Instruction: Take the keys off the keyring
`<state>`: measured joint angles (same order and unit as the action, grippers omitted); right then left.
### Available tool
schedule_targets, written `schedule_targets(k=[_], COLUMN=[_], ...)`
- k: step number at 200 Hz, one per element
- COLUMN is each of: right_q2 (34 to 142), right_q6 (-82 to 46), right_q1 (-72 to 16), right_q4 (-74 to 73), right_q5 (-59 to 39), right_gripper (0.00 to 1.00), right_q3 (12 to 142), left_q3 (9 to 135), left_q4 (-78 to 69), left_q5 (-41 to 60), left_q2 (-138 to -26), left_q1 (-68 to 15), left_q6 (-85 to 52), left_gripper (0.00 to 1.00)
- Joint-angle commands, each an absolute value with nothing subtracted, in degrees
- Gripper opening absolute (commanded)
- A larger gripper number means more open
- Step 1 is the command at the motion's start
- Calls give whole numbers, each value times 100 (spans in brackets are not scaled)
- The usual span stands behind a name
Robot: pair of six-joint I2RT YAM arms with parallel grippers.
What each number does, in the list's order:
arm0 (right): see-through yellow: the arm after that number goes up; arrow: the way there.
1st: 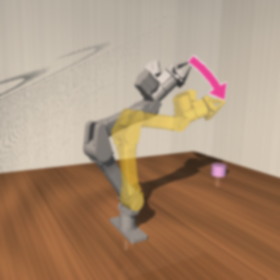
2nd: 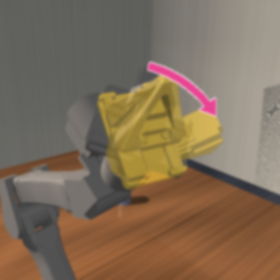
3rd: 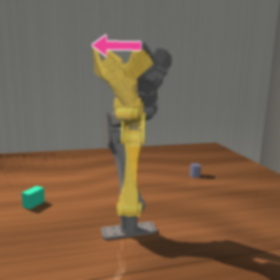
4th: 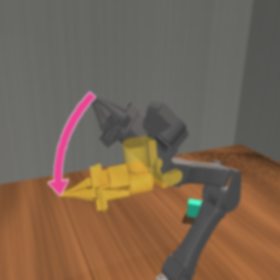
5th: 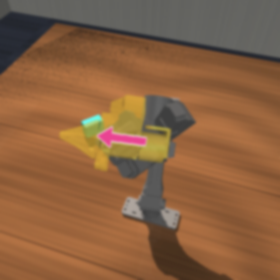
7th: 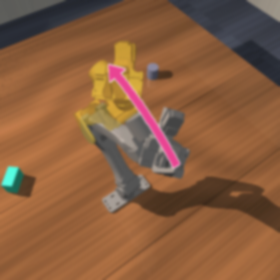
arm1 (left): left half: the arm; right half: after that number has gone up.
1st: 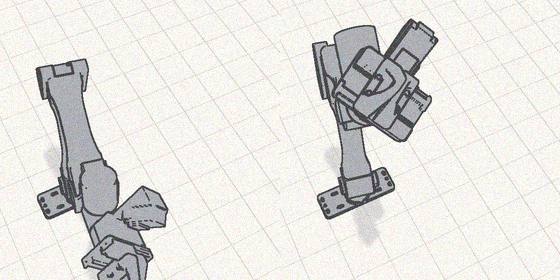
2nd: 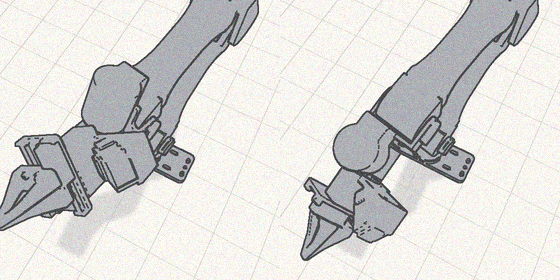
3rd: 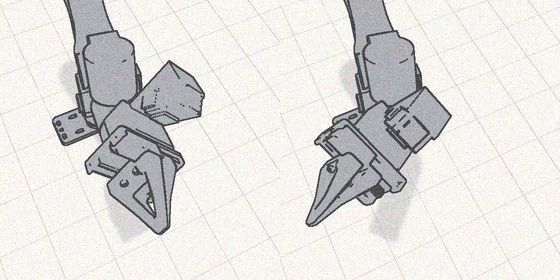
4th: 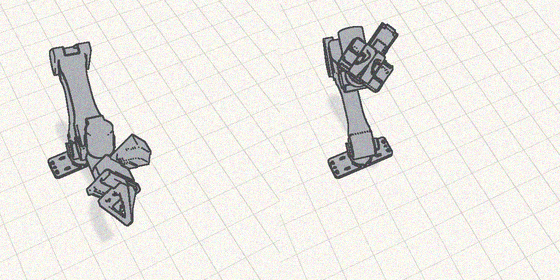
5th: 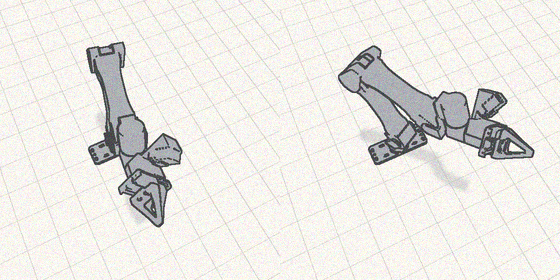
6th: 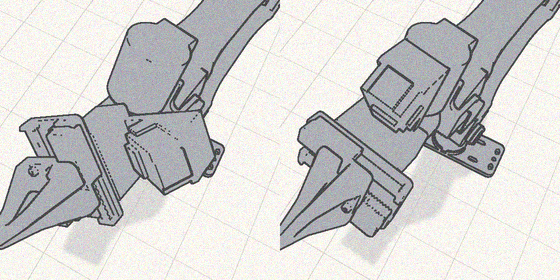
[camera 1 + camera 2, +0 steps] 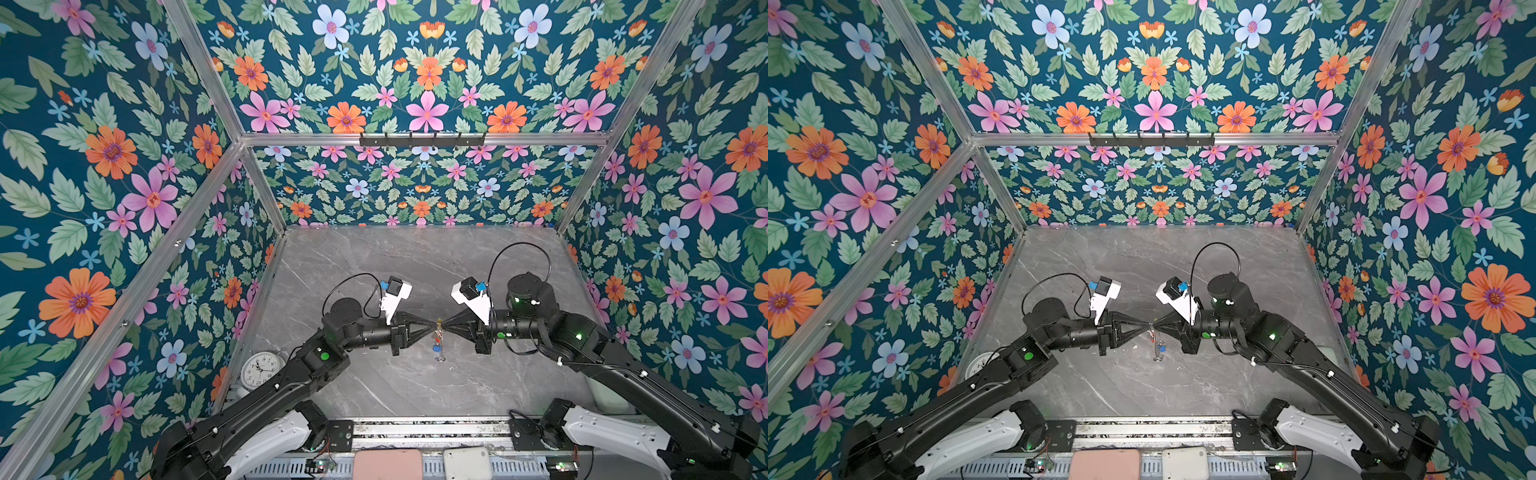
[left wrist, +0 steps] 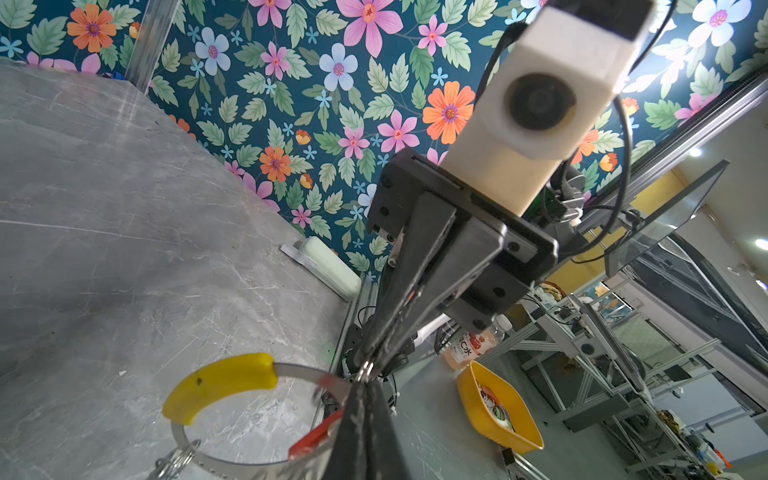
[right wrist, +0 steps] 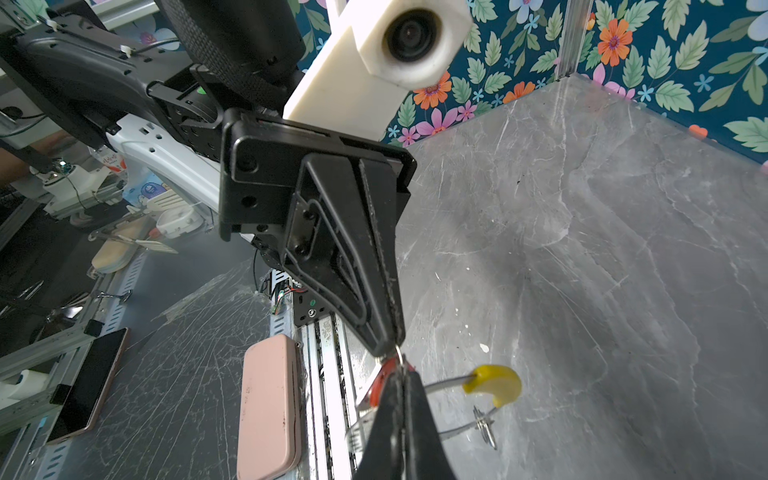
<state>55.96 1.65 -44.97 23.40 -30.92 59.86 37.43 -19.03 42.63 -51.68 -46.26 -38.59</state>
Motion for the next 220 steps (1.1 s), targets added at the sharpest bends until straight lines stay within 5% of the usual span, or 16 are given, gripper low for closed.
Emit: schedule_targets(k=[1,149,190,220], right_q2=[5486,5405,5345,5359], right_q6=[103,-144,-162,-139], right_q1=[-4504,-4501,-4500,-4491], right_q4=[1849,1169,1136,1193], right_q5=[-3097,-3664,-3665,-3780], right_gripper=[0,0,0,0], right_q3=[5904,5689,5651,5643], left_q3=[3807,3881,3872,3841], left_q4=[-1724,-1121,-1096,-1015], left_q5=[4269,4321,4268,4122], left_q2=[-5064,-4992,-4934,-4763], left_q1=[-4610,-4526,-4517,-4475], left_q6=[-3698,-3608,-3587,-3460], left_gripper=[0,0,31,42])
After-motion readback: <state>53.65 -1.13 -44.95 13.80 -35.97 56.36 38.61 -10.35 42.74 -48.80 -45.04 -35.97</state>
